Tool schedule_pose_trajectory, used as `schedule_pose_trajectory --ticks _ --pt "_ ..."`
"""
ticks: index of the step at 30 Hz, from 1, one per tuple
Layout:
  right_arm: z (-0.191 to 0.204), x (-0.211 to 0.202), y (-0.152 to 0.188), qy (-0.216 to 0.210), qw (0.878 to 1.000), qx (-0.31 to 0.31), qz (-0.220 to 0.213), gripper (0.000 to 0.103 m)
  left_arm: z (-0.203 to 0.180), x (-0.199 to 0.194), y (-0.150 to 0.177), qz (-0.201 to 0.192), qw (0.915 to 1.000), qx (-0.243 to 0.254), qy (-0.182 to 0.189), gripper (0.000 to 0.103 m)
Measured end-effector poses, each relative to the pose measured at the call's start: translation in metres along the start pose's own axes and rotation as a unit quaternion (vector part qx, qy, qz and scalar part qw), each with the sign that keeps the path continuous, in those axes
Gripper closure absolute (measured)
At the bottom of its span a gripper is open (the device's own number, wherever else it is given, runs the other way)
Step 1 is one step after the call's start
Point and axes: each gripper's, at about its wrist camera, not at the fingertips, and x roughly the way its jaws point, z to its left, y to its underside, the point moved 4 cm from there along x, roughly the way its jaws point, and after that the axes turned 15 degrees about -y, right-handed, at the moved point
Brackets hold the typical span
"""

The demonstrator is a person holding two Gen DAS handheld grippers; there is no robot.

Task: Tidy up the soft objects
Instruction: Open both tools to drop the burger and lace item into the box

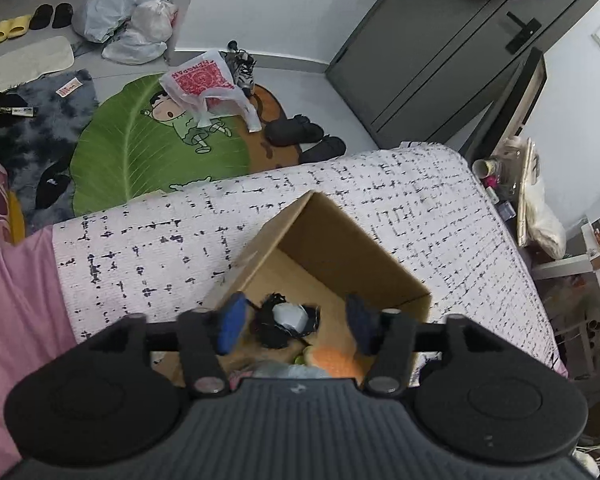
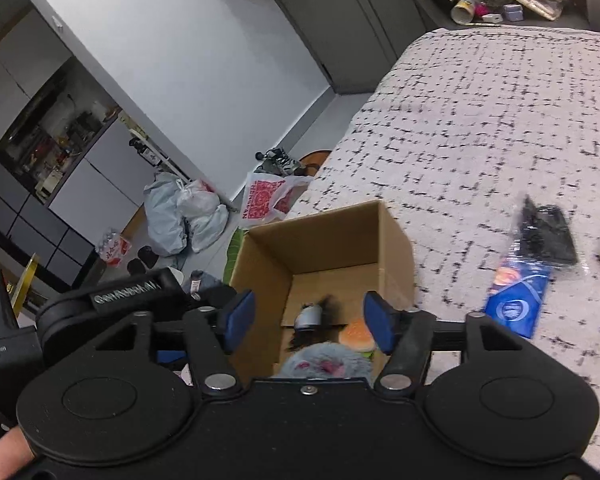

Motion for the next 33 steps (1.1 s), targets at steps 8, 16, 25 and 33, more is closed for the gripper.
schedule_pose_trajectory --ticks 8,16,25,33 --pt "-0.015 -0.039 -0.010 0.015 1.000 -0.008 -0.007 0.025 -0.003 -0.011 0.000 0.000 0.9997 -0.023 0.011 0.026" --pt "-0.037 -0.085 -0.027 0.041 0.999 -0.014 -0.020 0.018 -0.024 -0.022 0.010 -0.010 0.9997 0.005 0.023 0.018" --pt "-0.069 -0.123 -0.040 0.071 0.997 -0.003 -0.029 0.013 -0.059 -0.029 0.034 -0.023 0.9973 0.067 0.022 0.018" --pt "-0.109 -0.145 -0.047 0.075 0.995 0.028 -0.059 0.009 -0.090 -0.040 0.051 -0.054 0.9917 0.112 0.033 0.018"
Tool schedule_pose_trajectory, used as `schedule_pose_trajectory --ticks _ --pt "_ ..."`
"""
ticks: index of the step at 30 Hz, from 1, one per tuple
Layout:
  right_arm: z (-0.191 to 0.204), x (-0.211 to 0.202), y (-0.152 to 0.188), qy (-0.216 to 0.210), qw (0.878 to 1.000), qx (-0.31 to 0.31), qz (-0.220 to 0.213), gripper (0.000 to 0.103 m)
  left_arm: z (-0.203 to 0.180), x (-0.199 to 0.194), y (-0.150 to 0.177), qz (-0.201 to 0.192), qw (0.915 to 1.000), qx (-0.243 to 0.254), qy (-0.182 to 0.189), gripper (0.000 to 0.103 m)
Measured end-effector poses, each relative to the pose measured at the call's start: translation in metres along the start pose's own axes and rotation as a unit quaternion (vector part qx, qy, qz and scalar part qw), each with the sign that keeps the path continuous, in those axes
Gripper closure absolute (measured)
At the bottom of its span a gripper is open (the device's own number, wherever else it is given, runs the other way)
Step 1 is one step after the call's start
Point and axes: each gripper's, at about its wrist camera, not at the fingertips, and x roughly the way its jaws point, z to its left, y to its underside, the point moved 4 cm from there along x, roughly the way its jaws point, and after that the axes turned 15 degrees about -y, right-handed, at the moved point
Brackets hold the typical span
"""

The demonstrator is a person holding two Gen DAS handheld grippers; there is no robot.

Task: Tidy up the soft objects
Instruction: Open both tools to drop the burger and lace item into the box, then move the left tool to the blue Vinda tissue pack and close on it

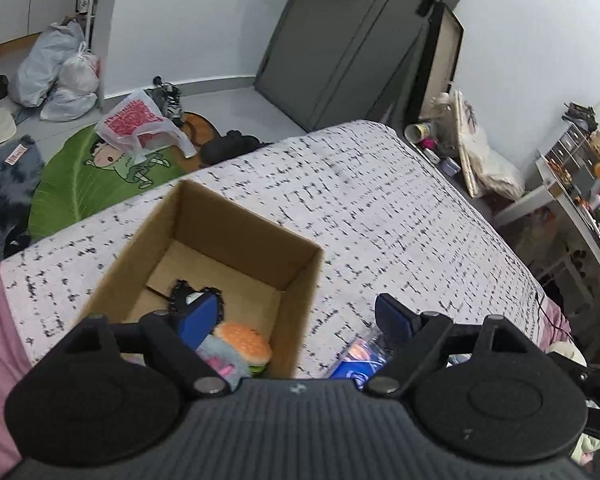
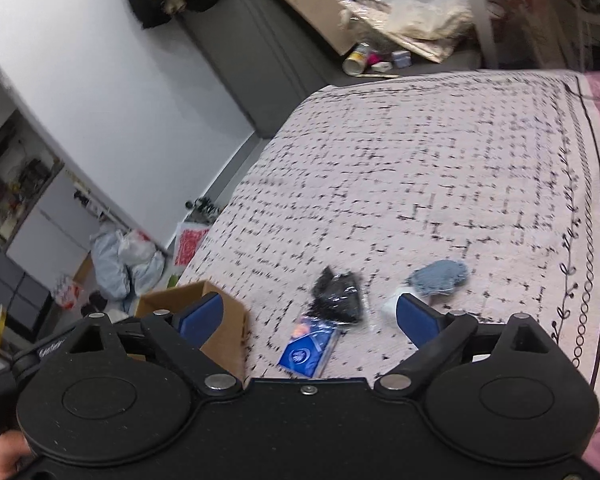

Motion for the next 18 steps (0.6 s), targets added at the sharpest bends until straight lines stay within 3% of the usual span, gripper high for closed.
schedule_pose_trajectory --ticks 9,18 --pt "-0.054 -0.002 0.003 0.010 0.996 0.081 -0.020 0.010 -0.047 -0.004 0.016 -0.028 0.9977 0.059 0.020 0.018" --pt "-0.079 0.011 0.013 0.002 0.993 0.115 -0.015 0.010 -0.091 0.008 0.039 -0.028 0.9936 0.105 0.032 0.018"
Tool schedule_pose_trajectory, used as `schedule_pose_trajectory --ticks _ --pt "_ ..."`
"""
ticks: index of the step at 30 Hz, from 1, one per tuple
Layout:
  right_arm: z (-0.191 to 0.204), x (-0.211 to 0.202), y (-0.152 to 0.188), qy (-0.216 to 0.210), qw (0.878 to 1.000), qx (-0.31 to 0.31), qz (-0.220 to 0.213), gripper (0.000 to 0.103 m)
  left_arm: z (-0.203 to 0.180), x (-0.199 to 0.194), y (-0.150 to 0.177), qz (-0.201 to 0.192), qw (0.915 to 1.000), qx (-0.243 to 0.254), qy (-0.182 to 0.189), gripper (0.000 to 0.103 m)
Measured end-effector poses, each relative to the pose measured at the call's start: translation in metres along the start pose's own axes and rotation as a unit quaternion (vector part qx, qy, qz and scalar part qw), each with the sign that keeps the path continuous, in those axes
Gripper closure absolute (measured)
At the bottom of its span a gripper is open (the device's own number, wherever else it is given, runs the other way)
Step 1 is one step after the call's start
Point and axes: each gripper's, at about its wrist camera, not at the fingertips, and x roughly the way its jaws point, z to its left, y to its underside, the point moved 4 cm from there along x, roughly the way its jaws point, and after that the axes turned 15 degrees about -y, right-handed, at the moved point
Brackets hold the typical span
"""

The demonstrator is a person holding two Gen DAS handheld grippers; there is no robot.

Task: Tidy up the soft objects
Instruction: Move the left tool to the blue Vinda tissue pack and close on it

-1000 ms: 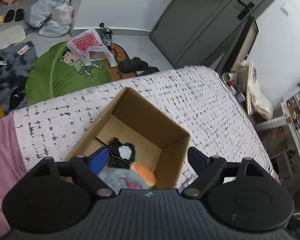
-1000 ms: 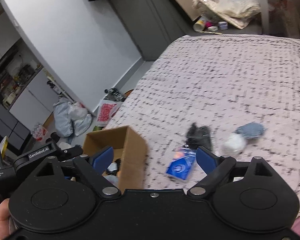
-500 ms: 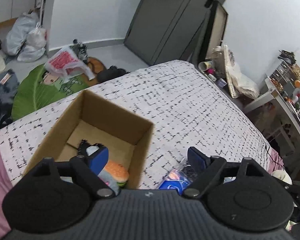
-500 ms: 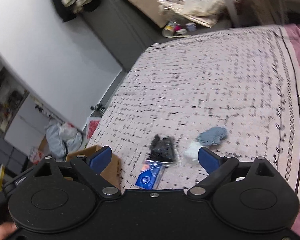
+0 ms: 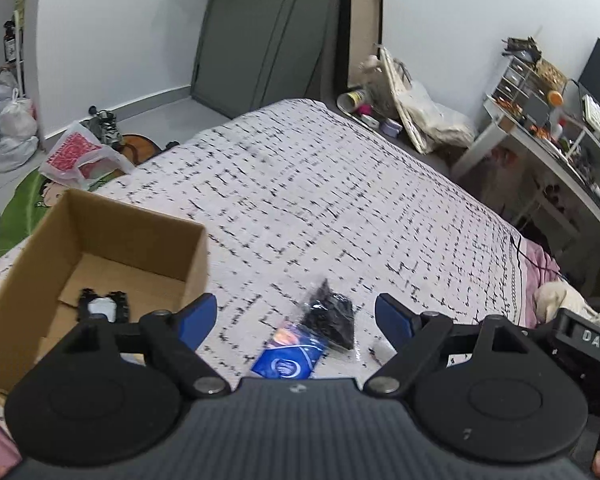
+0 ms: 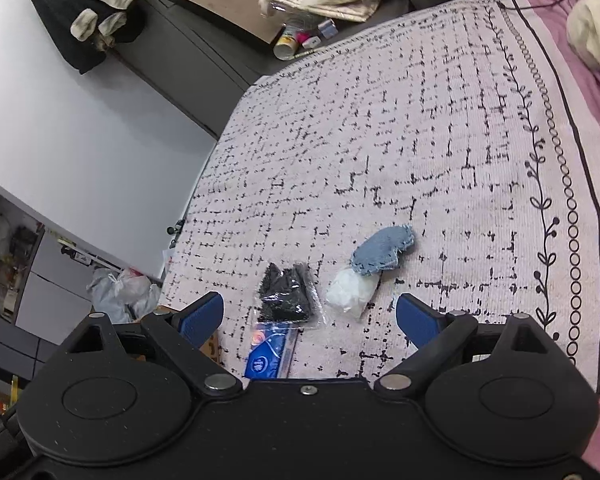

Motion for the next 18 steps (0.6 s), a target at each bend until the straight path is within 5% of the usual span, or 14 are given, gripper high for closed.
schedule_pose_trajectory --ticks 10,18 --pt "-0.026 0.034 0.003 -0.010 0.999 0.026 0.026 0.029 -0.023 0.036 0.019 0.034 0.9990 0.024 -0.019 0.018" --pt "-0.036 0.065 0.002 -0.009 0.999 0.014 0.050 0.033 -0.036 0.073 0.038 0.064 0.9953 0.061 -0.039 0.018"
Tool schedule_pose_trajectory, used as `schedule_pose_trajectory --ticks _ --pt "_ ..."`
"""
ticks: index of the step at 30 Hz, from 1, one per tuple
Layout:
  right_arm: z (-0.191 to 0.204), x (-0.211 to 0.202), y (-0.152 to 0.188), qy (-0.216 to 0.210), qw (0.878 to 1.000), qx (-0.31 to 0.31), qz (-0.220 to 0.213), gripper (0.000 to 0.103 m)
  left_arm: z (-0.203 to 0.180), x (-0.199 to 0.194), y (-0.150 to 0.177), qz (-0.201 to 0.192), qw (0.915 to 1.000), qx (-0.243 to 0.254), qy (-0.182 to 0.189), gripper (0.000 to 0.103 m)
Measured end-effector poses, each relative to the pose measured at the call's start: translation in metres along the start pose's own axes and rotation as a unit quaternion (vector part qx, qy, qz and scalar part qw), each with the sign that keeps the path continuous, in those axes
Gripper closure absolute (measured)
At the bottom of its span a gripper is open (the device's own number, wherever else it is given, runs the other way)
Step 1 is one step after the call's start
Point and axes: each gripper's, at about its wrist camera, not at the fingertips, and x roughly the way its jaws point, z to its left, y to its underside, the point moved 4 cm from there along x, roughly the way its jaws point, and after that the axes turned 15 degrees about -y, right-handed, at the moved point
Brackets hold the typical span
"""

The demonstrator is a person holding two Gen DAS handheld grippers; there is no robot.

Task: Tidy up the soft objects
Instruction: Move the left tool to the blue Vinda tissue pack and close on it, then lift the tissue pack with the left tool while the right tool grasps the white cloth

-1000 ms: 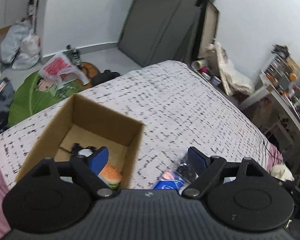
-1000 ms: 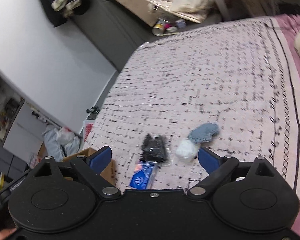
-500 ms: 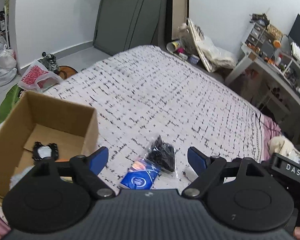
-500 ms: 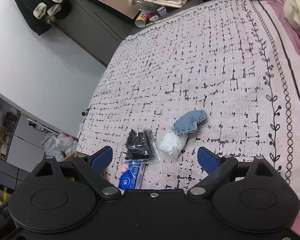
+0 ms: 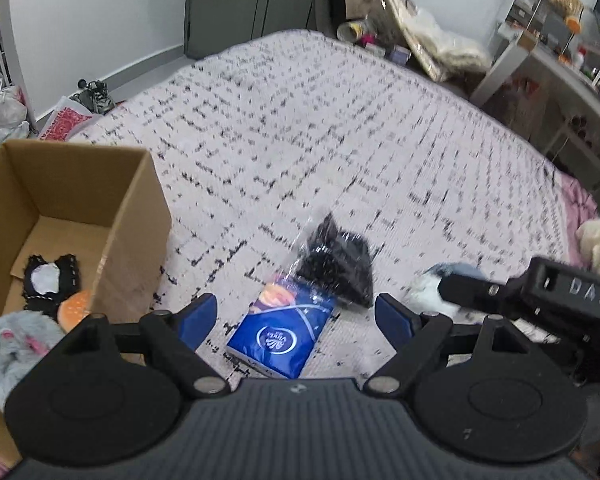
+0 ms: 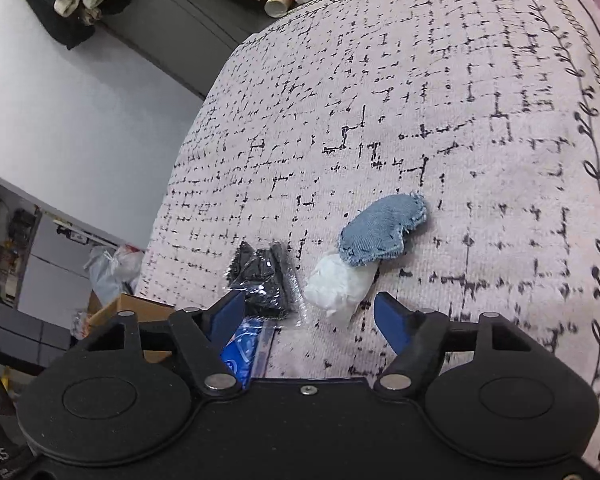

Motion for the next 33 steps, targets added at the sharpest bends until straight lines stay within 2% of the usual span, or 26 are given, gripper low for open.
schedule_pose_trajectory --ticks 6,13,16,17,18,19,22,23,26,33 --pt "-0.009 0.015 0.000 0.009 1.000 -0.003 0.013 0.033 -0.005 0.026 0.009 0.031 0.9992 0.016 -0.018 0.018" --pt "-0.002 0.033 0.002 0.029 0.998 -0.052 0.019 0.032 -0.007 0.048 0.020 0.068 0.9969 0.027 -0.030 0.018" --pt "0.003 0.037 0.005 0.041 0.996 -0.082 0.024 0.036 -0.007 0.050 0.021 0.060 0.9974 0.024 -0.031 0.019" --pt "0.003 0.038 0.005 0.047 0.995 -0.089 0.023 0.039 -0.007 0.050 0.020 0.057 0.9975 0.028 -0.031 0.020" --pt "0.003 0.038 0.005 0.054 0.994 -0.096 0.024 0.050 -0.008 0.049 0.020 0.053 0.9977 0.029 -0.030 0.022" --pt "0.003 0.039 0.005 0.064 0.992 -0.106 0.025 0.056 -0.008 0.048 0.021 0.049 0.9980 0.030 -0.028 0.024" --pt "0.005 0.038 0.007 0.066 0.989 -0.128 0.029 0.056 -0.009 0.044 0.021 0.039 0.9981 0.038 -0.029 0.040" --pt "0.007 0.037 0.008 0.069 0.988 -0.134 0.031 0.056 -0.009 0.042 0.021 0.040 0.9981 0.038 -0.029 0.042" --pt "0.010 0.034 0.010 0.066 0.989 -0.127 0.037 0.057 -0.006 0.037 0.020 0.053 0.9980 0.025 -0.022 0.045" --pt "0.024 0.012 0.022 0.048 0.991 -0.117 0.037 0.057 0.004 0.007 0.019 0.041 0.9990 0.006 -0.014 0.047"
